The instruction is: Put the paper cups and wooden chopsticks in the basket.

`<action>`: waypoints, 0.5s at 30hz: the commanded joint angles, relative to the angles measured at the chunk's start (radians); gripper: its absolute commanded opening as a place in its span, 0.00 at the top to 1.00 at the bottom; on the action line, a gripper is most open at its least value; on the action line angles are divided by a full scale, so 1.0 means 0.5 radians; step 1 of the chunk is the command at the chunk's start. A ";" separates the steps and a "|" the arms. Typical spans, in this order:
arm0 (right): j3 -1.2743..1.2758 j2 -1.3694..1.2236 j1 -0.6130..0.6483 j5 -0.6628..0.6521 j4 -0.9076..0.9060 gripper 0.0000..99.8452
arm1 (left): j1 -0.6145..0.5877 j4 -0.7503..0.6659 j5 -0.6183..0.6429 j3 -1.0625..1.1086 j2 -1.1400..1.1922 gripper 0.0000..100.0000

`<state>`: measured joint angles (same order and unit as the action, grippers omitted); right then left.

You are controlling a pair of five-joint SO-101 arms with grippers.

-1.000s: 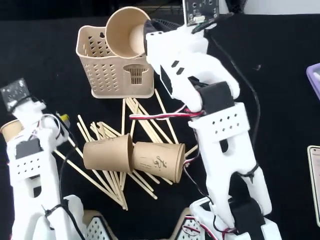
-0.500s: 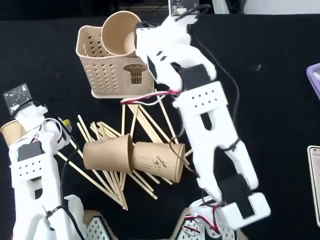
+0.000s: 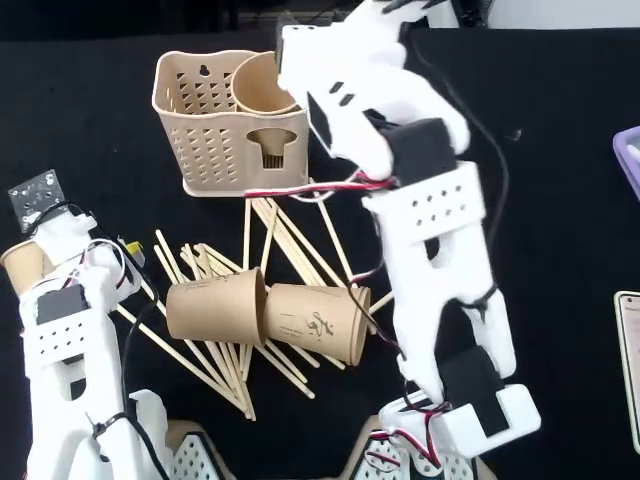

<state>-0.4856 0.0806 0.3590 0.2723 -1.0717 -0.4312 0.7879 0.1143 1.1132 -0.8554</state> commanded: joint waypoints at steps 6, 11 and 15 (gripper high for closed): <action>-0.407 0.014 0.006 -0.169 -1.188 0.84 | 0.011 -0.037 0.015 -0.020 -0.037 0.78; -0.140 0.041 -0.135 -0.322 -1.375 0.84 | 0.011 -0.037 0.015 -0.020 -0.037 0.78; 0.422 0.222 -0.252 -0.562 -1.316 0.84 | 0.044 -0.037 0.015 -0.020 -0.031 0.78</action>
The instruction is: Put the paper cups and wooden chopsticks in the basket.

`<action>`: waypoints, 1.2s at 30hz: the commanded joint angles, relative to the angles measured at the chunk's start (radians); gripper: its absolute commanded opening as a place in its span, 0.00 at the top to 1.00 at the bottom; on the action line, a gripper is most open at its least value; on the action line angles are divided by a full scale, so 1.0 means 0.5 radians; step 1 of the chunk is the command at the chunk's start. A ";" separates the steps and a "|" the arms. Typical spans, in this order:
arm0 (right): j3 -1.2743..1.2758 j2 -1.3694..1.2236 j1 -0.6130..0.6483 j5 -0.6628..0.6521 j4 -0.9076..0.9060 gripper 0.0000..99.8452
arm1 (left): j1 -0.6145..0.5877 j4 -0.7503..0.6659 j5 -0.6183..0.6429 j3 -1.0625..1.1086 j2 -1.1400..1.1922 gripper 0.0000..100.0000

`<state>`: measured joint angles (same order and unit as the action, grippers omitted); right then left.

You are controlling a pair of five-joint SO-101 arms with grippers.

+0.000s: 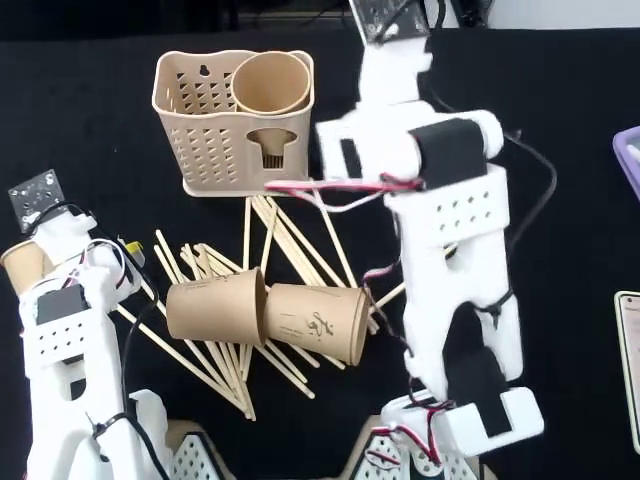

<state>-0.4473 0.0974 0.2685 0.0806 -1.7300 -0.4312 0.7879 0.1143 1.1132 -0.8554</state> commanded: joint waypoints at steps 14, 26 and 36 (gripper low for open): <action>2.239 1.468 0.077 -0.169 0.605 0.74 | 0.063 -0.037 0.015 -0.017 -0.028 0.78; 2.143 1.017 0.301 -0.393 0.230 0.79 | 0.063 -0.279 0.015 0.118 -0.046 0.78; 1.886 0.947 0.485 -0.721 -0.061 0.79 | 0.057 -0.276 0.015 0.121 -0.046 0.78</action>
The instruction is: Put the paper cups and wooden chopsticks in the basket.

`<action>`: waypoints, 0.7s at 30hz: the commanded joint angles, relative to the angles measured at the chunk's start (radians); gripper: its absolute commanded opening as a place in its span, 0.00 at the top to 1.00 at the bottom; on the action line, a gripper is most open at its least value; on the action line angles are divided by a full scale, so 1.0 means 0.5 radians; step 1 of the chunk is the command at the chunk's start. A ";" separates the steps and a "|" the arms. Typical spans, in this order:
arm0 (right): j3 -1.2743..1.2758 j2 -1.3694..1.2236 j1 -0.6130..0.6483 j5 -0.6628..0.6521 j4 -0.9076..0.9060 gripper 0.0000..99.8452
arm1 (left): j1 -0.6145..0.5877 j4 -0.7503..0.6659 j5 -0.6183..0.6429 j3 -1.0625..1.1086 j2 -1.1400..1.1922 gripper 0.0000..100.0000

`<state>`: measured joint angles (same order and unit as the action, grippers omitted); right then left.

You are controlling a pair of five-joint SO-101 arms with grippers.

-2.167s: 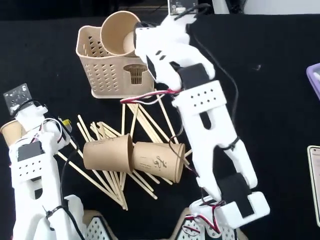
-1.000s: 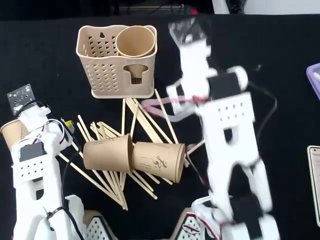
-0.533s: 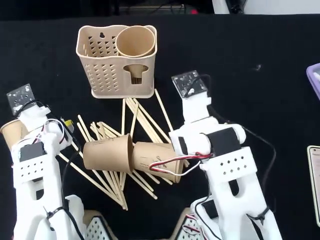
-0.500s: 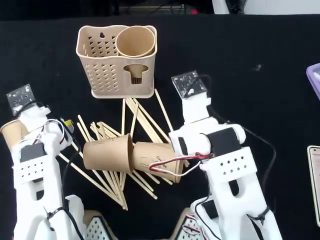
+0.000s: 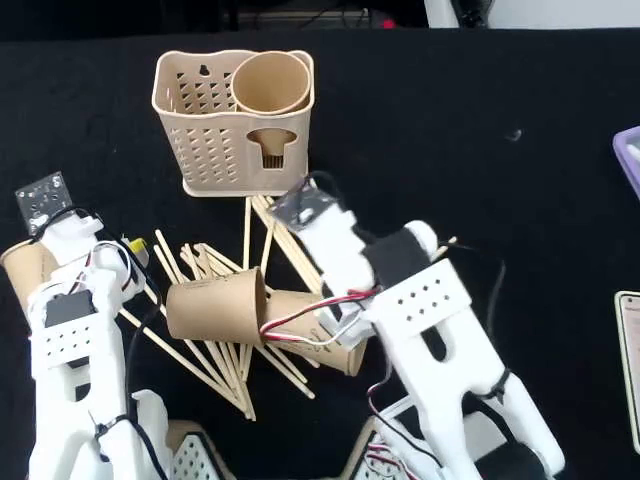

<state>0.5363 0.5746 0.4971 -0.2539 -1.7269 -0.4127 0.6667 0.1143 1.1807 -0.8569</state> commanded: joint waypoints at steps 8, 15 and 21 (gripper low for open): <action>-0.087 0.121 -0.055 -0.694 -0.068 0.79 | 0.020 -0.034 0.015 -0.014 -0.043 0.78; -0.051 0.299 -0.414 -1.749 -0.040 0.79 | 0.023 -0.034 0.015 -0.014 -0.043 0.78; 0.400 0.354 -0.509 -2.071 0.245 0.79 | 0.023 -0.034 0.015 -0.014 -0.043 0.78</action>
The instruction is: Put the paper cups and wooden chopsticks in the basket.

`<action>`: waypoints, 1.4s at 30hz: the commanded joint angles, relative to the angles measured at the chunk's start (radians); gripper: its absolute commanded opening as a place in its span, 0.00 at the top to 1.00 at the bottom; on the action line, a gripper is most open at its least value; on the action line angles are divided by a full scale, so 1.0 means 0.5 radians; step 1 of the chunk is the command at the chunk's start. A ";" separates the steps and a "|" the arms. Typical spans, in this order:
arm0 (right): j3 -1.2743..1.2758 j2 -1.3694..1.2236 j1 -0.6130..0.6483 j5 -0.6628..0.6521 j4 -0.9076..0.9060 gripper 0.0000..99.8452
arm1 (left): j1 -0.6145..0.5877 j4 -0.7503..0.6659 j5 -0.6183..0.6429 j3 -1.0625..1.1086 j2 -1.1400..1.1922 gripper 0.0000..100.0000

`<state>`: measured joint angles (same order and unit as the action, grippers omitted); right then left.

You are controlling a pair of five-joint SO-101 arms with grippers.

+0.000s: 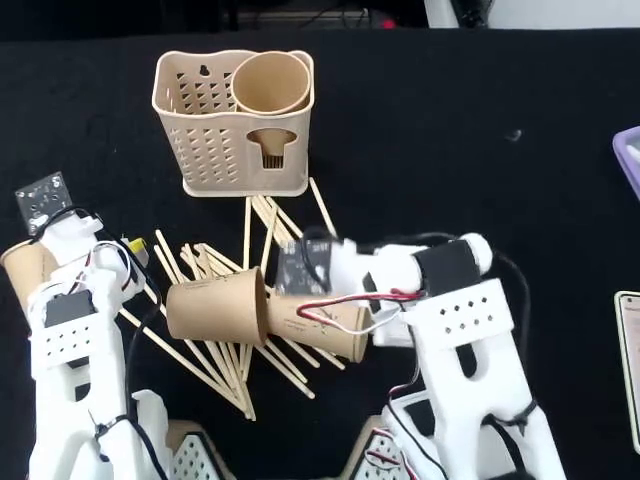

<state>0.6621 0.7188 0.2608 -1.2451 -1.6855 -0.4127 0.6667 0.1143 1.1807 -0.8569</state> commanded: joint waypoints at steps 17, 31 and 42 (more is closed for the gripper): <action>0.695 0.664 0.304 0.203 0.727 0.79 | 0.026 -0.034 0.012 -0.014 -0.043 0.78; 0.253 0.818 -0.003 1.424 0.546 0.74 | 0.026 -0.043 0.012 -0.014 -0.043 0.78; 0.127 0.290 0.605 2.259 0.249 0.71 | 0.026 -0.040 0.012 -0.011 -0.037 0.78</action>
<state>0.7741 0.9429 0.5109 -0.1941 -1.5505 -0.4127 0.6605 0.1143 1.1807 -0.8569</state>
